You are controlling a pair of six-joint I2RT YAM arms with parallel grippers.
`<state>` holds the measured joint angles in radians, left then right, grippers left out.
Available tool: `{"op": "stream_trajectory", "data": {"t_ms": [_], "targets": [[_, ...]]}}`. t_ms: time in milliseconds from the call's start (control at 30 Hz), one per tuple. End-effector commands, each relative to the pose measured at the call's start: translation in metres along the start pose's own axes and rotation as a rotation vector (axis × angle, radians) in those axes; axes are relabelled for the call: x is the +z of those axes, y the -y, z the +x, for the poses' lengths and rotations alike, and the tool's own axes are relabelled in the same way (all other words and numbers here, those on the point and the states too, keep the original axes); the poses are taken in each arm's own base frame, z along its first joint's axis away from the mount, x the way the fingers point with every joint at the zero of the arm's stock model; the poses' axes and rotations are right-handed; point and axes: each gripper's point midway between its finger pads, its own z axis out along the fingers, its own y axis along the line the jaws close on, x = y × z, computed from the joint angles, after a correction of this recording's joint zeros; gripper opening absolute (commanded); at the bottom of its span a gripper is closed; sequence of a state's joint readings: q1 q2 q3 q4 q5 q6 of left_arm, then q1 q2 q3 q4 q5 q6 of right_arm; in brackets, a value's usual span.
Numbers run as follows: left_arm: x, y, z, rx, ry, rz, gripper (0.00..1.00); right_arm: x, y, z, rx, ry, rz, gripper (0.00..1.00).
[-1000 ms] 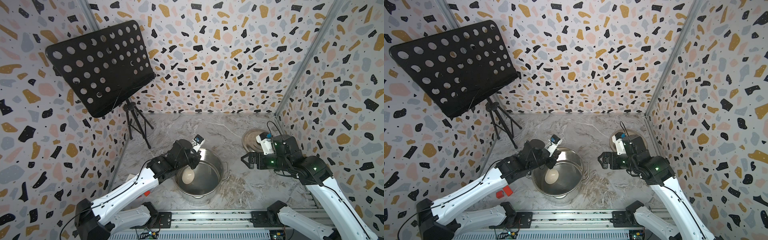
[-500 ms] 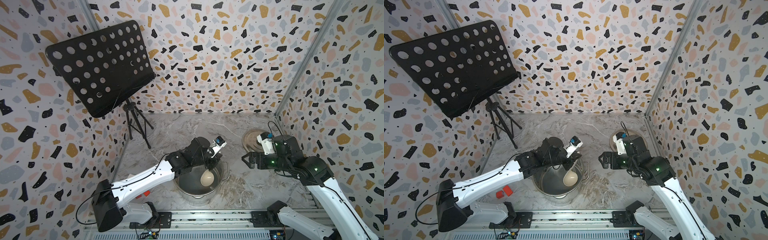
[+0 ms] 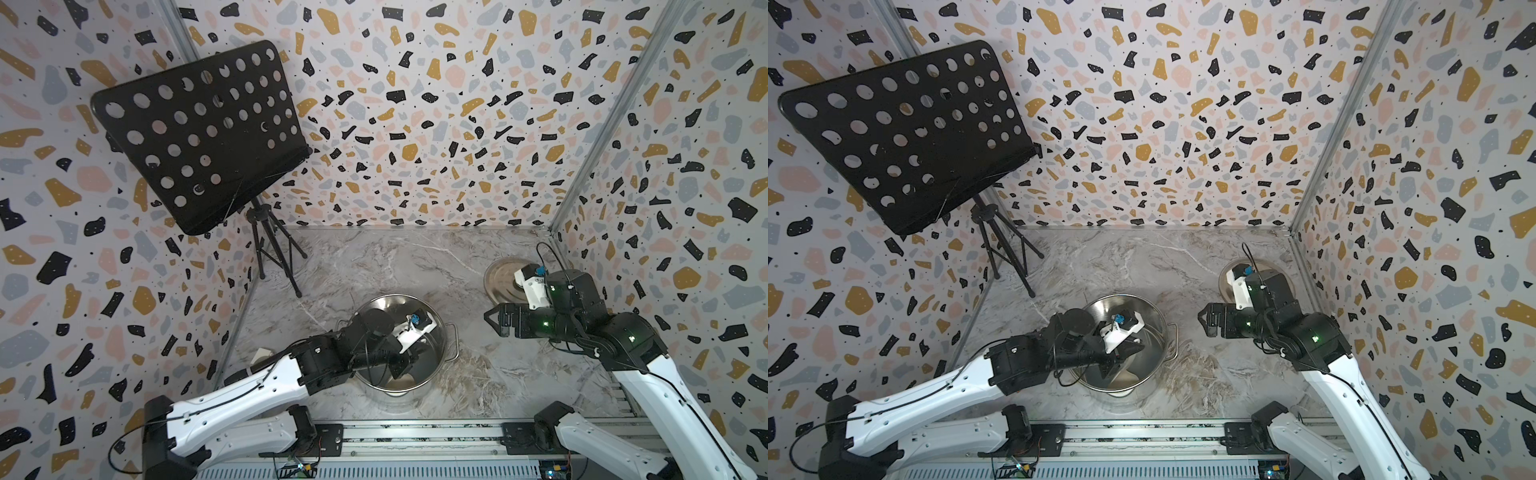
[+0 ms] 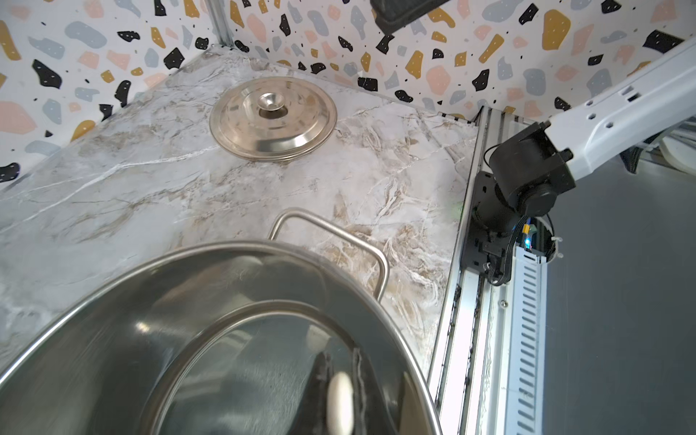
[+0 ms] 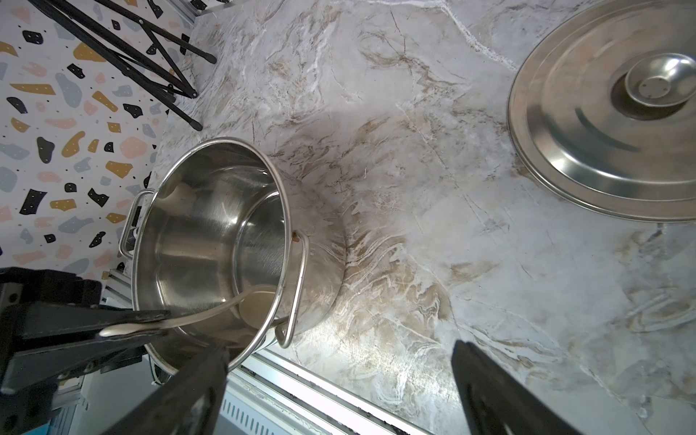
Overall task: Stir the soup with a spoon
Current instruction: Stir the soup in the pan with a stick.
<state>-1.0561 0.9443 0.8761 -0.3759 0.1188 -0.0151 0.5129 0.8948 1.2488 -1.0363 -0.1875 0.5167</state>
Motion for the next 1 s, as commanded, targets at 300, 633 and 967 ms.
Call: {"op": "stream_trajectory", "data": {"t_ms": [300,633,967], "targets": [[-0.041,-0.073,0.021,-0.079,-0.02,-0.282,0.0,0.0,-0.003,-0.003,0.006,0.007,-0.012,0.97],[-0.013,-0.139,-0.026,-0.083,0.002,-0.412,0.0,-0.006,-0.004,-0.002,0.003,0.025,-0.02,0.97],[0.039,-0.124,-0.075,-0.101,0.087,-0.23,0.0,-0.014,-0.002,-0.002,0.001,0.047,-0.009,0.97]]}}
